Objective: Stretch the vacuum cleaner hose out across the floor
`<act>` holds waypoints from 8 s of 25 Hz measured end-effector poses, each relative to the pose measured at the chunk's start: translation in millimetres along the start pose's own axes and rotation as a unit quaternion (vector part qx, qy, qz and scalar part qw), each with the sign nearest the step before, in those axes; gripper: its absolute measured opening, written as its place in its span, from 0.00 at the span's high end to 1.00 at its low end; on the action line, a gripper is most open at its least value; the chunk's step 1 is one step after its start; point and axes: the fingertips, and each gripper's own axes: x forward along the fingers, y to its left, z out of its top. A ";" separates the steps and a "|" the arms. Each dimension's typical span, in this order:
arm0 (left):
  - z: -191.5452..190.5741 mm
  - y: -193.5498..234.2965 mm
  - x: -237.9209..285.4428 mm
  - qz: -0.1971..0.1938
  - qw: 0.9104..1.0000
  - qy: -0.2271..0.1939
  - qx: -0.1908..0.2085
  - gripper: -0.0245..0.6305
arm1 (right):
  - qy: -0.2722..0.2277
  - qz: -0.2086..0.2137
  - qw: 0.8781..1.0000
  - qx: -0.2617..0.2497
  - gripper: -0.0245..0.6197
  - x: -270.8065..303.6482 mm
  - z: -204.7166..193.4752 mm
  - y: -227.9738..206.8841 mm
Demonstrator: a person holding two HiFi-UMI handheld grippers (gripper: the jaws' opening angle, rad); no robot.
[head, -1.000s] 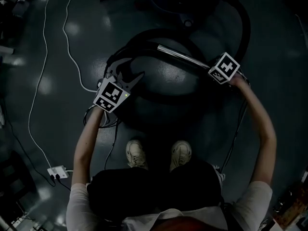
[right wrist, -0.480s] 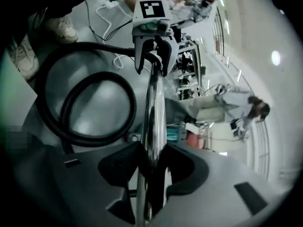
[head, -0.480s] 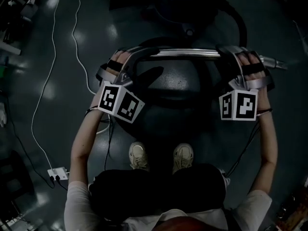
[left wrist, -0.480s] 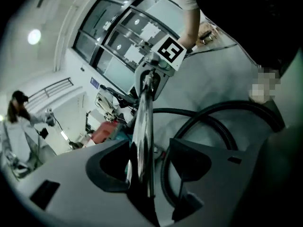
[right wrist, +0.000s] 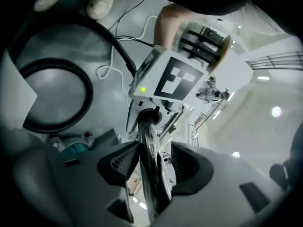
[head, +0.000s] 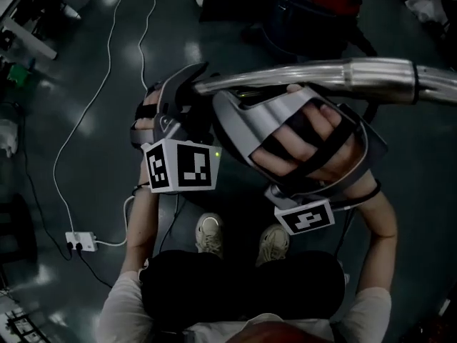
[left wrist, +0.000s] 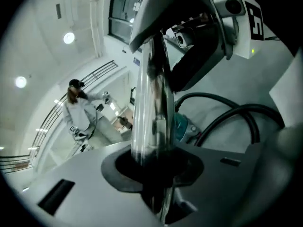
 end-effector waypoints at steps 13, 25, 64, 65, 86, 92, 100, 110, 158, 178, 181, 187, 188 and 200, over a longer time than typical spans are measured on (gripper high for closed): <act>-353.8 191.4 -158.3 0.239 0.872 0.260 -0.338 0.79 | 0.047 0.066 0.855 0.513 0.65 4.2 -52.5 103.9; -557.8 106.1 -90.3 0.107 0.781 0.416 -0.453 0.79 | 0.009 0.251 0.813 0.525 0.65 41.2 48.6 225.6; -445.0 48.3 -2.9 -0.150 0.843 0.409 -0.314 0.62 | 0.170 0.205 0.367 0.891 0.65 -52.5 9.4 343.3; -402.0 16.1 9.5 -0.206 0.867 0.338 -0.302 0.62 | 0.176 0.173 0.279 0.928 0.65 -62.2 4.5 347.6; -136.1 -384.3 -21.8 -0.661 0.745 0.070 0.052 0.63 | 0.084 0.163 -0.246 0.952 0.65 -162.3 157.1 363.7; -136.4 -392.4 -31.0 -0.646 0.758 0.037 0.082 0.63 | 0.114 0.224 -0.186 0.950 0.68 -157.2 160.2 365.7; -169.6 -372.2 -77.8 -0.721 0.673 0.162 0.032 0.63 | 0.203 0.129 0.109 0.964 0.70 -236.0 -4.0 310.9; -141.2 -301.9 -43.4 -0.661 0.688 0.057 -0.295 0.63 | 0.167 0.247 0.489 0.820 0.70 -175.0 -46.7 216.7; 128.9 141.2 17.9 0.088 0.986 -0.103 0.098 0.78 | 0.149 0.095 0.228 0.958 0.70 -37.4 4.1 302.0; 150.9 443.9 -141.1 0.113 0.952 0.066 -0.276 0.78 | 0.133 0.056 0.435 0.889 0.82 -31.2 -286.6 -178.4; 182.1 475.2 -198.8 0.084 0.936 0.092 -0.328 0.78 | 0.128 0.075 0.547 0.824 0.83 -33.3 -360.7 -314.2; 306.0 507.8 -297.9 -0.014 0.941 0.052 -0.333 0.78 | 0.121 0.106 0.718 0.677 0.84 -60.7 -478.0 -533.7; 320.8 509.4 -307.6 -0.019 0.946 0.037 -0.321 0.78 | 0.127 0.115 0.749 0.640 0.84 -66.3 -485.4 -552.6; 402.6 549.5 -296.9 -0.031 0.966 0.015 -0.256 0.76 | 0.241 0.094 0.858 0.444 0.84 -108.5 -507.0 -607.2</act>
